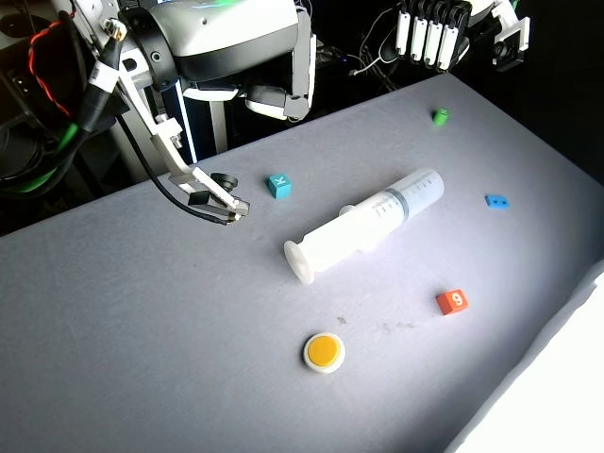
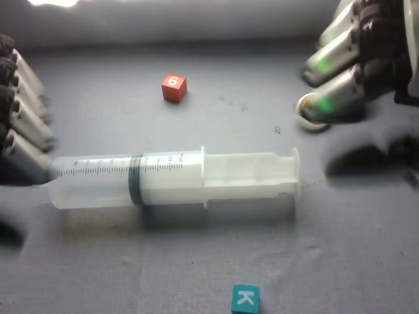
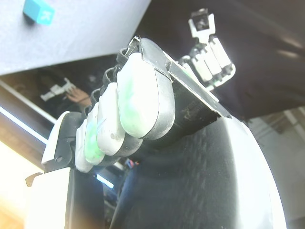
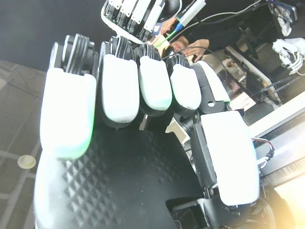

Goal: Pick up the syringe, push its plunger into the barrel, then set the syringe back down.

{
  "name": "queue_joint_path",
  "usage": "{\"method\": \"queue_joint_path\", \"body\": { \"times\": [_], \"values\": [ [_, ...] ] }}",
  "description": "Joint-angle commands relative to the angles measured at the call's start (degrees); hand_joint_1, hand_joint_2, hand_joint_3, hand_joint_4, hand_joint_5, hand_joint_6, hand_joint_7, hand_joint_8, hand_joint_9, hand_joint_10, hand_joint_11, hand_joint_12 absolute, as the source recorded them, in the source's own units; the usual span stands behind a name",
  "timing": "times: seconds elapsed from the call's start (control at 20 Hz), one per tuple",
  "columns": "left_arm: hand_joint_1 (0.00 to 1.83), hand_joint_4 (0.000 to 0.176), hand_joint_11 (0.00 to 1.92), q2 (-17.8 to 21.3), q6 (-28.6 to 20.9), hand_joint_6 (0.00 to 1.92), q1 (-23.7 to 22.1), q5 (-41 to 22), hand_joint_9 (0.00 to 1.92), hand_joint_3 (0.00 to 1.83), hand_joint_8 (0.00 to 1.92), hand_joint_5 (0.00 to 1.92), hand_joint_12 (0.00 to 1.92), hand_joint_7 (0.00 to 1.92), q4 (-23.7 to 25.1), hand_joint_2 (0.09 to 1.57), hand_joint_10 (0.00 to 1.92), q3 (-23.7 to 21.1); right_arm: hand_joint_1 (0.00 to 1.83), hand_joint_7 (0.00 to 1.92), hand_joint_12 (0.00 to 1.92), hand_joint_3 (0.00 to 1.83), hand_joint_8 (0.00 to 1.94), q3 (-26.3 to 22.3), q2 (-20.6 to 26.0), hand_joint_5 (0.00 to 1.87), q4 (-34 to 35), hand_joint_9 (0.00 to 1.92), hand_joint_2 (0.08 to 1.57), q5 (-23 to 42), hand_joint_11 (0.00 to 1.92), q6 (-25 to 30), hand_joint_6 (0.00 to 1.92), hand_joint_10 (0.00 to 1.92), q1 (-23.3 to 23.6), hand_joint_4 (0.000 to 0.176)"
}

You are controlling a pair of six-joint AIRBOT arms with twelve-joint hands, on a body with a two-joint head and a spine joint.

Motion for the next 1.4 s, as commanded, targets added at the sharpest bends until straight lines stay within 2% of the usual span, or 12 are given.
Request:
{"method": "queue_joint_path", "body": {
  "times": [0.0,0.1,0.3,0.4,0.5,0.65,0.8,0.95,1.0,1.1,1.3,1.35],
  "values": [
    [0.0,0.0,0.0,-0.2,0.1,0.0,-0.5,-3.0,0.0,0.03,0.0,0.0,0.0,0.0,-5.3,1.06,0.0,0.1,0.0,0.0,0.0,0.01,0.0,-0.8,0.5,0.0,4.2,0.0,1.07,4.9,0.0,2.3,0.0,0.0,0.3,0.0],
    [0.0,0.0,0.0,-0.2,0.1,0.0,-0.2,-3.1,0.0,0.02,0.0,0.0,0.0,0.0,-4.8,1.07,0.0,0.8,0.0,0.0,0.0,0.0,0.0,-2.5,1.7,0.0,4.9,0.0,1.03,4.5,0.0,8.3,0.0,0.0,-0.4,0.0],
    [0.0,0.0,0.0,-0.2,1.1,0.0,0.1,-3.7,0.0,0.02,0.0,0.0,0.0,0.0,-4.8,1.06,0.0,2.0,0.0,0.0,0.0,0.0,0.0,-4.2,3.2,0.0,6.3,0.0,1.0,1.7,0.0,10.1,0.0,0.0,-0.8,0.0],
    [0.52,0.0,0.0,-0.3,1.2,0.0,-0.3,-3.7,0.0,0.0,0.0,0.0,0.0,0.0,-5.2,0.83,0.0,1.9,0.0,0.0,0.0,0.0,0.0,-5.6,4.2,0.0,7.7,0.0,1.01,-1.6,0.0,9.4,0.0,0.0,-0.9,0.0],
    [0.92,0.0,0.0,-0.2,1.2,0.0,-0.3,-3.7,0.0,0.0,0.0,0.0,0.14,0.0,-5.7,0.78,0.0,1.7,0.0,0.0,0.0,0.0,0.0,-6.9,5.2,0.0,8.9,0.0,1.01,-4.4,0.0,9.4,0.0,0.0,-0.9,0.0],
    [1.23,0.0,0.0,-0.2,1.1,0.0,-0.3,-3.6,0.0,0.0,0.0,0.0,0.25,0.0,-5.9,0.81,0.0,1.7,0.0,0.0,0.0,0.0,0.0,-9.0,6.6,0.0,11.3,0.0,1.04,-9.0,0.0,8.8,0.0,0.0,-0.6,0.0],
    [1.24,0.0,0.0,-0.2,2.7,0.0,0.0,-2.9,0.0,0.0,0.0,0.0,0.26,0.0,-5.4,0.81,0.0,0.5,0.0,0.0,0.0,0.0,0.0,-12.6,8.6,0.0,18.8,0.0,1.04,-17.5,0.0,3.2,0.0,0.0,-0.1,0.0],
    [1.24,0.0,0.0,0.3,4.0,0.0,-0.4,-2.8,0.0,0.0,0.0,0.0,0.26,0.0,-4.6,0.81,0.0,0.4,0.0,0.0,0.0,0.0,0.0,-16.9,10.0,0.0,32.3,0.0,1.04,-27.5,0.0,-8.6,0.0,0.0,2.1,0.0],
    [1.23,0.0,0.0,0.5,4.0,0.0,-0.4,-2.1,0.0,0.01,0.0,0.0,0.05,0.0,-5.1,0.85,0.0,0.0,0.0,0.0,0.0,0.0,0.0,-17.4,10.1,0.0,34.4,0.0,1.03,-28.4,0.0,-10.4,0.0,0.0,2.3,0.0],
    [1.09,0.0,0.06,1.2,4.0,0.0,-0.1,1.9,0.0,0.0,0.0,0.0,0.03,0.0,-5.4,0.82,0.0,-1.5,0.0,0.0,0.0,0.0,0.0,-19.3,10.4,0.0,43.9,0.0,1.02,-31.2,0.0,-18.2,0.0,0.0,3.0,0.0],
    [1.08,0.0,0.06,1.4,1.4,0.0,-0.6,9.6,0.0,0.0,0.0,0.0,0.03,0.0,-8.5,0.81,0.0,-3.4,0.0,0.0,0.0,0.0,0.0,-21.9,10.3,0.0,61.9,0.0,1.02,-34.1,0.0,-34.2,0.0,0.0,4.7,0.0],
    [1.08,0.0,0.06,1.4,0.9,0.0,-0.6,10.9,0.0,0.0,0.0,0.0,0.03,0.0,-8.5,0.81,0.0,-3.6,0.0,0.0,0.0,0.0,0.0,-22.1,10.2,0.0,62.5,0.0,1.02,-34.0,0.0,-34.6,0.0,0.0,4.8,0.0]
  ]
}}
